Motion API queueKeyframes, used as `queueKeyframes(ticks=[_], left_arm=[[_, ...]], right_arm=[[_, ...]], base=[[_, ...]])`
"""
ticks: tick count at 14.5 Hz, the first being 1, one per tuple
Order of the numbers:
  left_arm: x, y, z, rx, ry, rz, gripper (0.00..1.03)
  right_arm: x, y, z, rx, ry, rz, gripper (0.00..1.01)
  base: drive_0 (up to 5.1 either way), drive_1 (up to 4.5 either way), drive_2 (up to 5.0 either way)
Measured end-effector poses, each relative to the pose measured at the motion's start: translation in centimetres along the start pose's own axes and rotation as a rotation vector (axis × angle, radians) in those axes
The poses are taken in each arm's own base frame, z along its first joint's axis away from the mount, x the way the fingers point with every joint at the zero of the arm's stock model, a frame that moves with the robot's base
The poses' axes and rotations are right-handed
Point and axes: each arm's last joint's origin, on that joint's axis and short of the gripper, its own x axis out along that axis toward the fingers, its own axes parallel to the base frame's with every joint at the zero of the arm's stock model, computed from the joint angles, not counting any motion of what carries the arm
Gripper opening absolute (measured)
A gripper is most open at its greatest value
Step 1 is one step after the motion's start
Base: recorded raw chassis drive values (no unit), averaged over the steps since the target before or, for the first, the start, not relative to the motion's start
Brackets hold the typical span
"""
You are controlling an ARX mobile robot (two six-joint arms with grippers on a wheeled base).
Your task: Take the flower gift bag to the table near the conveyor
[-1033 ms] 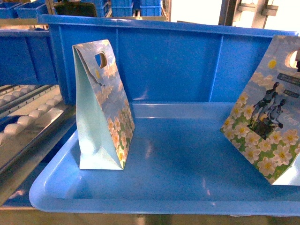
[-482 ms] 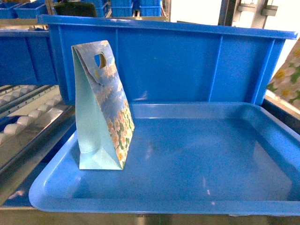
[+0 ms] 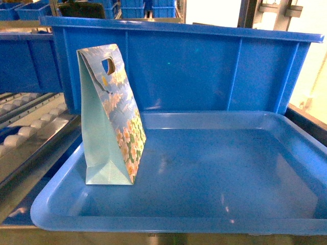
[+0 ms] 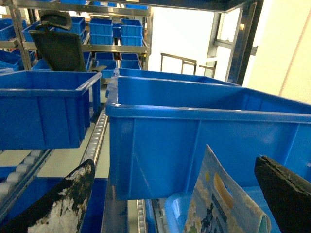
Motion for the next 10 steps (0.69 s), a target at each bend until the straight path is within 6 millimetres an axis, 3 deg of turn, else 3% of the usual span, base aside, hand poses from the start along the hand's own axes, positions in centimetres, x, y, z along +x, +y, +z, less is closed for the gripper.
queueKeyframes(ticks=[7, 10], left_arm=[[0.0, -0.1, 0.0, -0.001, -0.005, -0.004, 0.98], [1.0, -2.7, -1.0, 0.011, 0.042, -0.023, 0.98]], right_arm=[[-0.2, -2.1, -0.3, -0.016, -0.038, -0.098, 0.02], [-0.2, -2.1, -0.2, -0.015, -0.039, -0.097, 0.02]], base=[[0.0, 0.00, 0.0], [0.0, 0.00, 0.0]])
